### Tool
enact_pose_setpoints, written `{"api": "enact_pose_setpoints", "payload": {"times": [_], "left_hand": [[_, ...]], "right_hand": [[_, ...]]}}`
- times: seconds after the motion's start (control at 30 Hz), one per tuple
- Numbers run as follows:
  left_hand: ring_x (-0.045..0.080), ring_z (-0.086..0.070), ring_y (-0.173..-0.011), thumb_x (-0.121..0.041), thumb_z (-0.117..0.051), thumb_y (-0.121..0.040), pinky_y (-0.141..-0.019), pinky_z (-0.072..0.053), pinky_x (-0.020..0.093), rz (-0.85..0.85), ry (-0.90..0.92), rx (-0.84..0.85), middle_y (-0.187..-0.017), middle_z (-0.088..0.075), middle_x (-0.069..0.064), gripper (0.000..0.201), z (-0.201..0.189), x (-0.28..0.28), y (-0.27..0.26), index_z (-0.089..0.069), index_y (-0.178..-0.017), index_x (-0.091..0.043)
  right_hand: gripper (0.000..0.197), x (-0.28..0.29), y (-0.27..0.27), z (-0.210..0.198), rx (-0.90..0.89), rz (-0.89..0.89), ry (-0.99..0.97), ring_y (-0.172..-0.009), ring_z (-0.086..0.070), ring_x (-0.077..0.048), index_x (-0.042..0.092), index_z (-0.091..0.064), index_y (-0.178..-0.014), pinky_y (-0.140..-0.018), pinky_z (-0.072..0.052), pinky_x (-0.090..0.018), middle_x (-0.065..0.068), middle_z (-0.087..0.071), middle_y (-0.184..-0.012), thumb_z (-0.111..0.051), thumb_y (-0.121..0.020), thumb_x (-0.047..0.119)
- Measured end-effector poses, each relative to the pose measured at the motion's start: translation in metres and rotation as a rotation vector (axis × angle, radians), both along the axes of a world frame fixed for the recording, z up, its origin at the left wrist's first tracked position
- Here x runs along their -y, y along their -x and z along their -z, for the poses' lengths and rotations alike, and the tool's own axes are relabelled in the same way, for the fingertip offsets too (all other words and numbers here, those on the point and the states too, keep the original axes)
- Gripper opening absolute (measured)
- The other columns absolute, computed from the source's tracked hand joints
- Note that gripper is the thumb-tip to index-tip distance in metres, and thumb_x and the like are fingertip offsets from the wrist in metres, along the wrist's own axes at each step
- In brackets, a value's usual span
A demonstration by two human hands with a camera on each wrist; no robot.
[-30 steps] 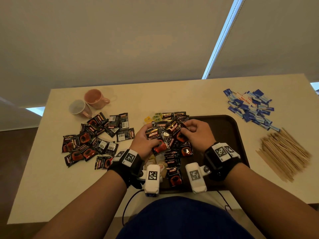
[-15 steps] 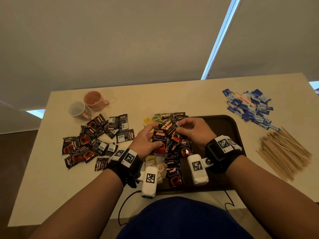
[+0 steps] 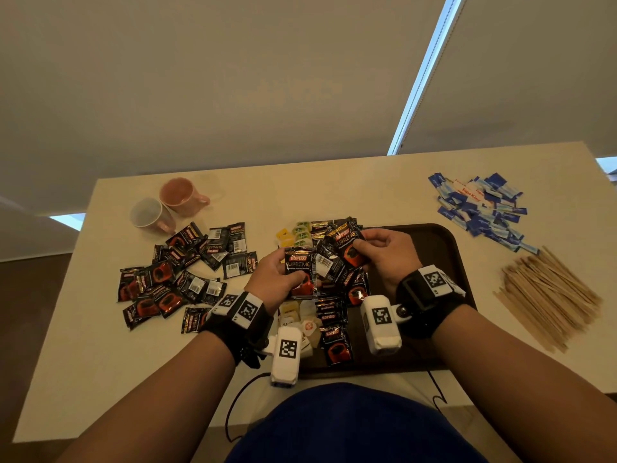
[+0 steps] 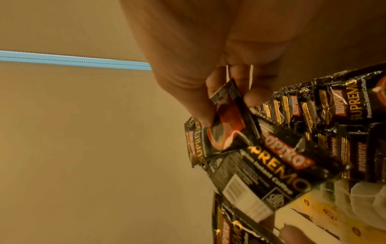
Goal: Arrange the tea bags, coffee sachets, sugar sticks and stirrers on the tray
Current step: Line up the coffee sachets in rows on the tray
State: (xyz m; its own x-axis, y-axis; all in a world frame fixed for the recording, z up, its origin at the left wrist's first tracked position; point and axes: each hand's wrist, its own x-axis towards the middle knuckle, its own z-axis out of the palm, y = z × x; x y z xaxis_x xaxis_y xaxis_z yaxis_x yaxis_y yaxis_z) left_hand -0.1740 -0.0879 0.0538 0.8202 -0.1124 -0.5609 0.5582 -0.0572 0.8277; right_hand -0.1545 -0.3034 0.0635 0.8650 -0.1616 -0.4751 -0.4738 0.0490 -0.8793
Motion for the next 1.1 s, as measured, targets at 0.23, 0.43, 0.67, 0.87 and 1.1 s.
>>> {"api": "enact_pose_setpoints", "payload": {"times": [0.23,0.43,0.67,0.87,1.1], "left_hand": [[0.020,-0.076,-0.081,-0.002,-0.068,-0.090,-0.066,-0.063,0.043,-0.178,0.071,-0.056,-0.098,-0.075,0.008,0.020,-0.007,0.008,-0.004,-0.064,-0.107,-0.012],[0.025,-0.073,-0.097,-0.003,-0.068,-0.090,-0.075,-0.062,0.041,-0.319,0.080,-0.054,-0.101,-0.077,0.008,0.018,-0.003,0.002,-0.007,-0.069,-0.106,-0.011],[0.025,-0.073,-0.073,0.005,-0.066,-0.089,-0.059,-0.060,0.035,-0.325,-0.102,0.080,-0.091,-0.074,0.013,0.045,-0.007,-0.012,-0.012,-0.046,-0.117,-0.023],[0.026,-0.074,-0.081,-0.001,-0.063,-0.092,-0.070,-0.062,0.045,-0.057,-0.383,0.319,-0.092,-0.072,0.006,0.038,-0.005,-0.006,-0.017,-0.066,-0.077,-0.036],[0.017,-0.064,-0.099,-0.009,-0.061,-0.095,-0.086,-0.046,0.023,0.197,-0.643,0.494,-0.106,-0.072,0.003,0.022,-0.017,0.011,-0.017,-0.077,-0.109,-0.015]], "right_hand": [[0.009,-0.013,0.006,-0.002,0.034,-0.019,0.013,-0.072,-0.070,-0.021,0.011,-0.065,-0.091,-0.050,-0.053,-0.024,-0.015,-0.072,-0.092,-0.071,-0.087,0.005],[0.010,-0.013,0.006,-0.003,-0.013,0.128,-0.092,-0.080,-0.072,-0.024,0.007,-0.064,-0.099,-0.061,-0.056,-0.032,-0.013,-0.074,-0.092,-0.067,-0.090,0.003],[0.008,-0.001,0.000,-0.004,-0.026,0.190,-0.075,-0.072,-0.071,-0.015,0.012,-0.064,-0.092,-0.055,-0.053,-0.025,-0.008,-0.075,-0.089,-0.066,-0.091,0.005],[0.015,-0.009,0.002,-0.003,-0.035,0.111,-0.018,-0.087,-0.073,-0.024,0.008,-0.066,-0.103,-0.064,-0.058,-0.030,-0.013,-0.074,-0.097,-0.071,-0.088,0.008],[0.010,-0.030,0.007,-0.014,0.082,0.066,0.027,-0.073,-0.071,-0.019,0.009,-0.066,-0.096,-0.058,-0.059,-0.030,-0.012,-0.072,-0.093,-0.071,-0.088,0.007]]}}
